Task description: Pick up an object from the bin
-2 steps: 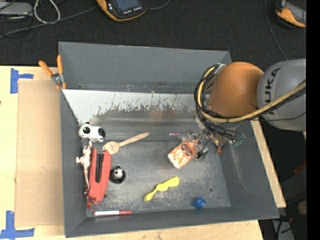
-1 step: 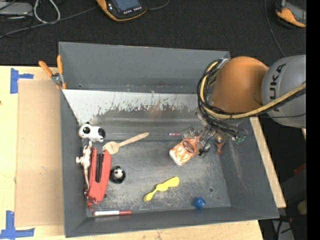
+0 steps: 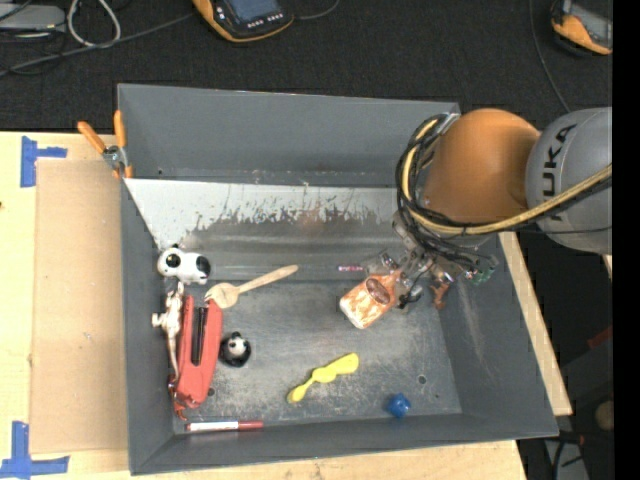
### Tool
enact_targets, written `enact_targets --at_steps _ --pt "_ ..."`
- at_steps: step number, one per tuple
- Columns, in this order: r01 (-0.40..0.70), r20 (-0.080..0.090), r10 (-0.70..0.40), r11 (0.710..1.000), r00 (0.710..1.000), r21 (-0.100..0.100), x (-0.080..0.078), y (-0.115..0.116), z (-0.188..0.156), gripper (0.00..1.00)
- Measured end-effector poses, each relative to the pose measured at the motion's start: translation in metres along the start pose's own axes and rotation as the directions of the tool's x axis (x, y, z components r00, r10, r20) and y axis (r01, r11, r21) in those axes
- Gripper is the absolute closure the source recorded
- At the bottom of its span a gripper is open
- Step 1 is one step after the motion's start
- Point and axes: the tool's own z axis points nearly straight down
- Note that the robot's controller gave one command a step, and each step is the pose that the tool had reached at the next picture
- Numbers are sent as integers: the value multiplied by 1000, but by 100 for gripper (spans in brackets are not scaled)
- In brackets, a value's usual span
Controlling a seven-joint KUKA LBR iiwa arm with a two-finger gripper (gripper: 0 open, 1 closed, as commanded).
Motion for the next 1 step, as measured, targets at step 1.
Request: enact_targets --at_steps 1 --pt "-1 -1 1 1000 1000 -2 -1 1 -21 100"
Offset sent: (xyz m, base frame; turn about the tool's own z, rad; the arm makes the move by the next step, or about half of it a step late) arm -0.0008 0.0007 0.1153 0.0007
